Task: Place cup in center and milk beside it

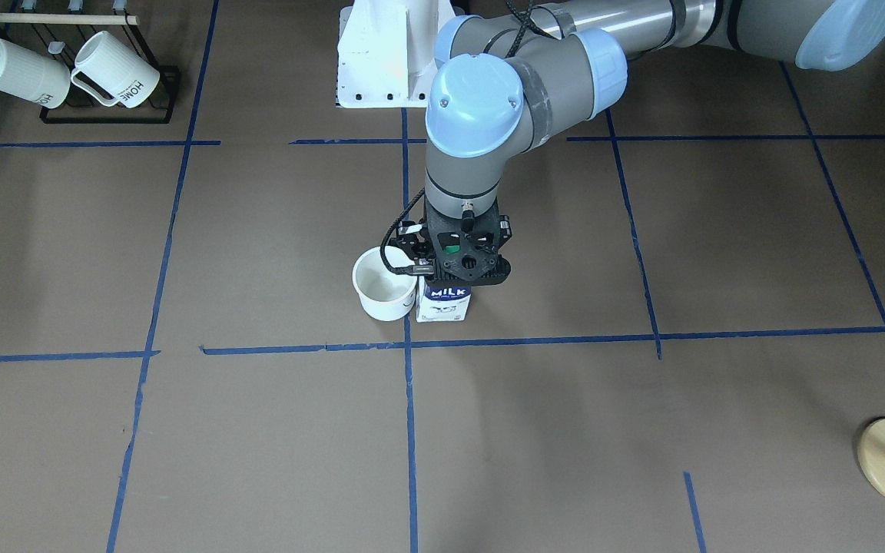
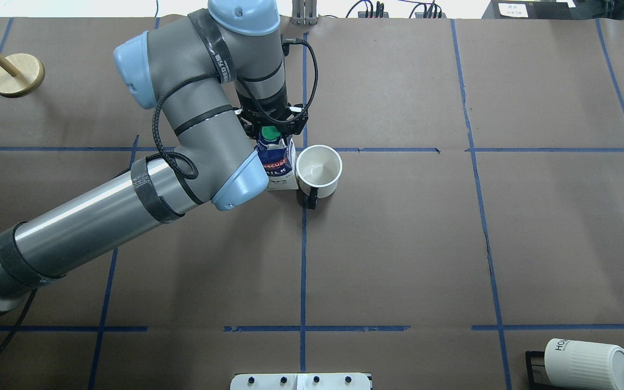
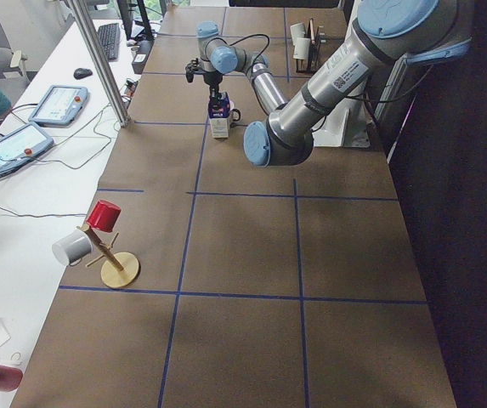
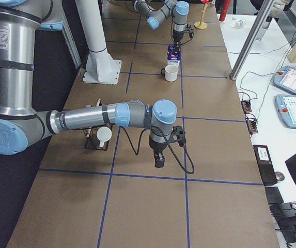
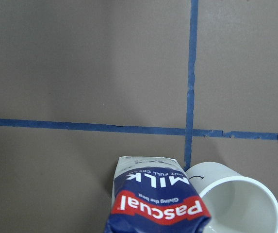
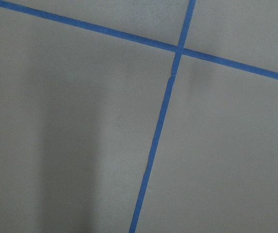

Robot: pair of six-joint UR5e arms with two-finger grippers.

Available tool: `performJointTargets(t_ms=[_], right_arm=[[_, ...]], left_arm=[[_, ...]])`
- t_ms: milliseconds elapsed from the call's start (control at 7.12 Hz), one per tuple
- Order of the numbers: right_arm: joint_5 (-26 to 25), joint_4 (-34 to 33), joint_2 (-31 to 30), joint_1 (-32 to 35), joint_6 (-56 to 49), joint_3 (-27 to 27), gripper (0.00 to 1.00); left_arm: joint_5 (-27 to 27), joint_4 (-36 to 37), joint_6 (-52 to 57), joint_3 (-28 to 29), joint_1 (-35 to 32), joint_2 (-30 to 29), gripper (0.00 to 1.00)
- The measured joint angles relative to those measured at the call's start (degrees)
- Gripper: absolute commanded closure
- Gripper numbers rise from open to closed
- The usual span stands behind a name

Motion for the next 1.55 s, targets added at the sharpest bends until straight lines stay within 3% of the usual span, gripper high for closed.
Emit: performJointTargets(t_ms=[281,562,843,1264,1545], right_arm=[[-0.06,0.02,0.03,0.00,0.14,0.01,0.00],[-0.07,-0.01,0.06,0.00,0.26,0.01,0.00],[-0.09,0.01,0.07,0.00,0.27,0.00,0.00],[-0.11,-0.02,0.07,0.00,0.45,-0.30,0.01],[-0.08,-0.01,-0.02,0.00,0.45,-0.85,0.02]], left_arm=[[0.01,0.02,0.33,-0.26,0.01,0.10,0.01],[-0.41,2.05,2.61,-2.14,-1.54,0.09,0.00],[-1.62,10.40,11.59,-7.67,-6.08,1.22,0.00],[-11.67,14.05,35.59,-19.22,-19.43,18.46,0.00],[-15.64,12.90,53.02,-21.28,-29.10,30.29,0.00]])
